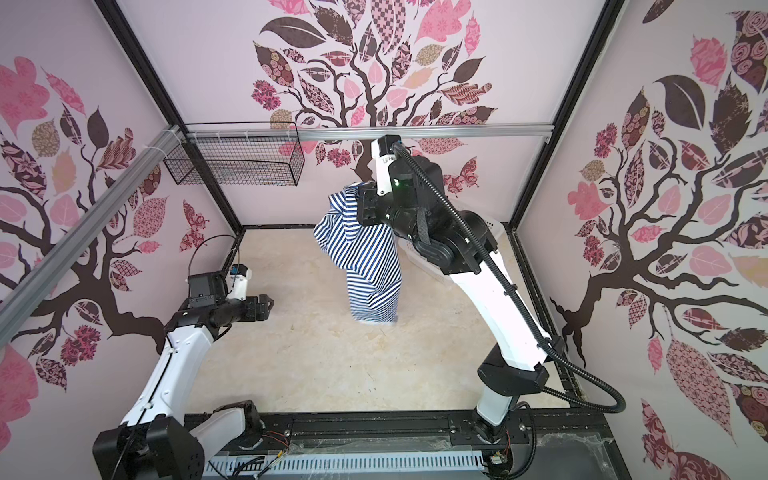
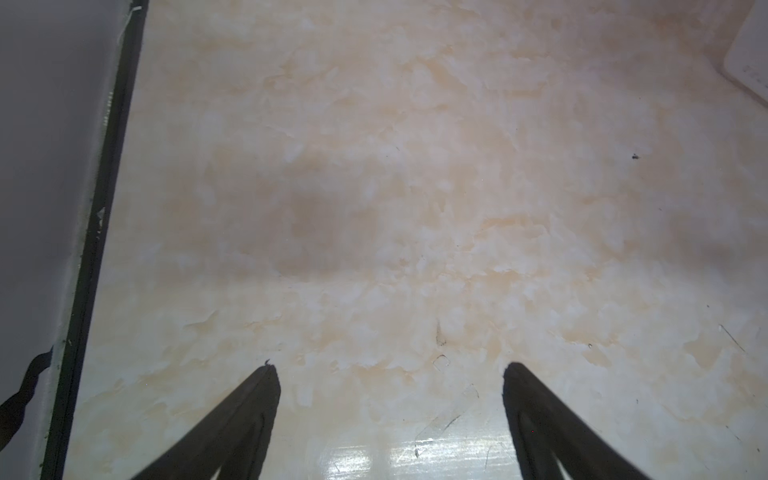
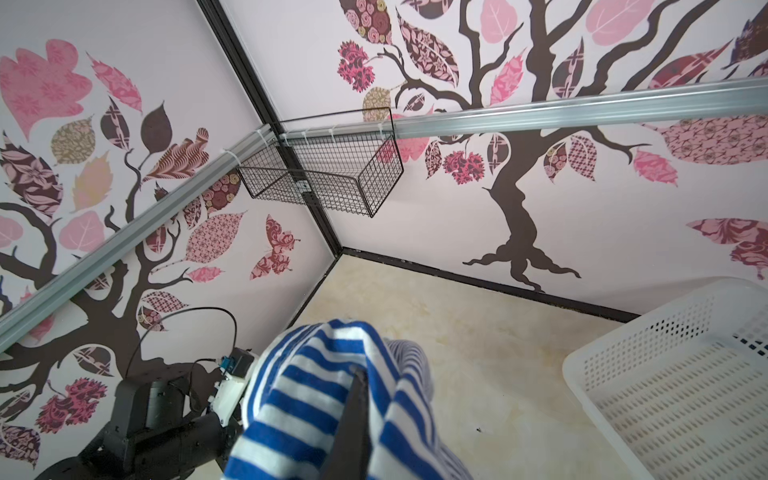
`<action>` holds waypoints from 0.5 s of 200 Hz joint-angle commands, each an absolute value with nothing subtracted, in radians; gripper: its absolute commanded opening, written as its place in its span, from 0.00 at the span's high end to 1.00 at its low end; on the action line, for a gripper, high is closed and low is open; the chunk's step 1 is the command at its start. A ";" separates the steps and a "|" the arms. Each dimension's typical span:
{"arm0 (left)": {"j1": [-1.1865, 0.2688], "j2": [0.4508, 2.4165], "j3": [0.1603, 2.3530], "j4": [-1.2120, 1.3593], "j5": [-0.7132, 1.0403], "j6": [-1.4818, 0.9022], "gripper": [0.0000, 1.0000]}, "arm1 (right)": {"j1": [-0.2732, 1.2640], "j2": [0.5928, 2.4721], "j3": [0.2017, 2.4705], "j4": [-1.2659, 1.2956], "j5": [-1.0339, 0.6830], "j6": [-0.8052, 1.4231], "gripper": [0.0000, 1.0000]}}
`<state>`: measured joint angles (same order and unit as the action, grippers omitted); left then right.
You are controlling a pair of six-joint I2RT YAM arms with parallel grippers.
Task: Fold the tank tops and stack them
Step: 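Lift the striped tank top out of the basket with the right gripper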
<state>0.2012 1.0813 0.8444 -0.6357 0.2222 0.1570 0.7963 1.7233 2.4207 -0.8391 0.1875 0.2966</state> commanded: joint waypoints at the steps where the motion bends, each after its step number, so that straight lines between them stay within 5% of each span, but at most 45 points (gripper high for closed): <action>1: 0.204 1.065 0.835 -0.615 0.212 0.147 0.12 | 0.788 1.745 2.303 -0.788 0.061 0.323 0.95; 32: 0.204 1.057 0.815 -0.601 0.201 0.135 0.11 | 0.788 1.844 2.270 -0.728 0.009 0.320 0.94; 100: 0.204 1.042 0.803 -0.612 0.193 0.150 0.11 | 0.789 2.023 2.623 -0.764 -0.007 0.293 0.93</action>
